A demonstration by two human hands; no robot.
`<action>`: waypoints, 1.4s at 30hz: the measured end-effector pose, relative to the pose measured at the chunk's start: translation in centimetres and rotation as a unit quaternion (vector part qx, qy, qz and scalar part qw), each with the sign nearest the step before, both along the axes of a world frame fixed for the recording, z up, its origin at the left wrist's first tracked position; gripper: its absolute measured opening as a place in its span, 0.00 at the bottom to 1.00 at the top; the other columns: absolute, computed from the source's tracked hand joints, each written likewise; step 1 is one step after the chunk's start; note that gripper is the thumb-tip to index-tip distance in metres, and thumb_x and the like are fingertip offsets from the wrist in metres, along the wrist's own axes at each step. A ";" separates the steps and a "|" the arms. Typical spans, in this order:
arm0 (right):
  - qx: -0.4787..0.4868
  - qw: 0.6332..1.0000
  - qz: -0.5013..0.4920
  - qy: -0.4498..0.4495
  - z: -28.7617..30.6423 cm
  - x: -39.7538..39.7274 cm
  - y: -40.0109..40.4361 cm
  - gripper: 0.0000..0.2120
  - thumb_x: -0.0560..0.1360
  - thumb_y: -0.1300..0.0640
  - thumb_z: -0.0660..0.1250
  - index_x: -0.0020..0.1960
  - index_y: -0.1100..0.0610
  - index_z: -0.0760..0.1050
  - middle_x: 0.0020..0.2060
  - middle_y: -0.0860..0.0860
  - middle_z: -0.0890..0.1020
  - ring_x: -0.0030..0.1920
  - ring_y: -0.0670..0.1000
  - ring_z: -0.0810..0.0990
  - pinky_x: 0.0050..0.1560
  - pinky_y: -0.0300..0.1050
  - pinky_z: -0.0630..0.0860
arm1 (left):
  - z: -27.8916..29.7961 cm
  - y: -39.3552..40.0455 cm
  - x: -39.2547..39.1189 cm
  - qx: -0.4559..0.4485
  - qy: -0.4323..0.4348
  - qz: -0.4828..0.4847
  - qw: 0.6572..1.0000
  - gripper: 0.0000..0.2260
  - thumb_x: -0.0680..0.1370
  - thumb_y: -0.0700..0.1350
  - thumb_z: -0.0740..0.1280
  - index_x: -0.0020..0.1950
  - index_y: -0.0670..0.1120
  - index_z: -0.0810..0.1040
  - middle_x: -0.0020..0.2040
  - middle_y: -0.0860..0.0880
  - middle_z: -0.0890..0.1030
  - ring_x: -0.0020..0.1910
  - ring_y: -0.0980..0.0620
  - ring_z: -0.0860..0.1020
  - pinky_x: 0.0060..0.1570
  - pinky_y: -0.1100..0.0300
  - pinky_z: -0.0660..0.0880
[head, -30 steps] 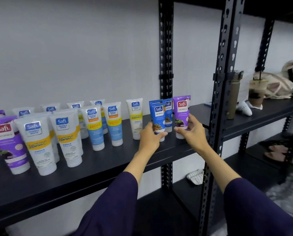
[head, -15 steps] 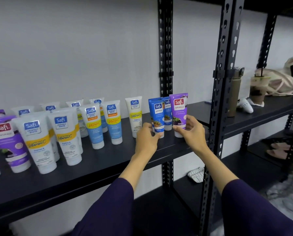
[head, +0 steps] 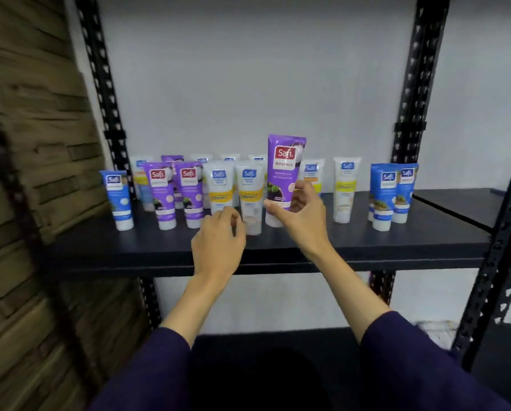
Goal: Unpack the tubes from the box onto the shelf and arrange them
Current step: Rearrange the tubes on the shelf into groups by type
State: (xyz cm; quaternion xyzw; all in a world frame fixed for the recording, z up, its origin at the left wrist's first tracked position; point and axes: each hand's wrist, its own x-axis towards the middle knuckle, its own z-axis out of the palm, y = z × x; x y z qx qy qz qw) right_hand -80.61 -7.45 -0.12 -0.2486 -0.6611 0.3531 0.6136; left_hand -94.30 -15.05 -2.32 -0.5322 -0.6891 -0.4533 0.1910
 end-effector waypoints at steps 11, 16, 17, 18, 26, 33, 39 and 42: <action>0.004 0.987 0.141 -0.071 -0.4 -16.4 -5.1 0.26 0.67 0.52 0.77 0.60 0.52 0.69 0.53 0.46 0.80 0.51 0.42 0.80 0.50 0.39 0.80 | -1.4 -5.8 -17.0 -0.141 -0.040 0.200 0.969 0.14 0.78 0.50 0.63 0.61 0.46 0.74 0.58 0.46 0.77 0.58 0.47 0.74 0.59 0.52 0.70; -0.011 0.987 0.110 -0.115 -1.5 -19.6 -4.3 0.28 0.66 0.52 0.77 0.61 0.55 0.69 0.55 0.50 0.80 0.54 0.46 0.79 0.45 0.30 0.75 | -2.7 -5.8 -18.6 -0.135 -0.013 0.186 0.973 0.14 0.79 0.52 0.57 0.60 0.50 0.77 0.59 0.51 0.79 0.58 0.52 0.75 0.63 0.55 0.64; -0.016 0.986 0.111 -0.123 -1.6 -19.9 -4.2 0.28 0.66 0.53 0.77 0.61 0.56 0.68 0.55 0.50 0.79 0.55 0.46 0.78 0.45 0.29 0.73 | -2.9 -5.8 -18.6 -0.124 -0.005 0.190 0.974 0.15 0.79 0.51 0.57 0.60 0.51 0.78 0.59 0.52 0.79 0.59 0.53 0.75 0.63 0.56 0.64; -0.022 0.984 0.117 -0.133 -1.6 -20.1 -4.1 0.28 0.67 0.54 0.77 0.62 0.56 0.68 0.56 0.49 0.78 0.56 0.47 0.77 0.46 0.31 0.73 | -3.0 -5.7 -18.7 -0.115 0.002 0.195 0.974 0.15 0.79 0.51 0.56 0.61 0.52 0.78 0.60 0.53 0.79 0.60 0.54 0.75 0.64 0.56 0.63; -0.061 0.955 0.165 -0.237 -1.6 -19.5 -3.0 0.23 0.71 0.60 0.73 0.63 0.57 0.70 0.58 0.52 0.79 0.53 0.44 0.76 0.50 0.36 0.72 | -2.6 -5.6 -19.5 -0.154 0.013 0.193 0.969 0.16 0.79 0.54 0.56 0.63 0.55 0.76 0.63 0.56 0.77 0.63 0.56 0.72 0.65 0.56 0.61; -0.045 0.961 0.131 -0.238 -1.8 -21.1 -3.3 0.22 0.70 0.58 0.75 0.61 0.57 0.71 0.56 0.52 0.79 0.54 0.46 0.77 0.47 0.34 0.72 | -2.9 -5.7 -19.5 -0.142 0.021 0.190 0.971 0.17 0.78 0.53 0.57 0.64 0.55 0.76 0.64 0.56 0.77 0.64 0.58 0.71 0.65 0.57 0.59; -0.044 0.958 0.140 -0.246 -1.9 -20.8 -3.2 0.20 0.70 0.60 0.75 0.59 0.59 0.73 0.53 0.53 0.81 0.48 0.47 0.79 0.47 0.36 0.74 | -3.0 -5.7 -19.3 -0.133 0.026 0.192 0.972 0.17 0.78 0.53 0.57 0.64 0.54 0.77 0.64 0.57 0.77 0.65 0.58 0.71 0.65 0.58 0.58; -0.043 0.960 0.130 -0.245 -1.9 -20.8 -3.2 0.20 0.70 0.60 0.74 0.60 0.60 0.73 0.53 0.54 0.81 0.48 0.46 0.78 0.47 0.36 0.74 | -3.0 -5.7 -19.2 -0.132 0.026 0.192 0.972 0.17 0.78 0.53 0.57 0.64 0.54 0.77 0.64 0.56 0.77 0.65 0.58 0.70 0.65 0.58 0.58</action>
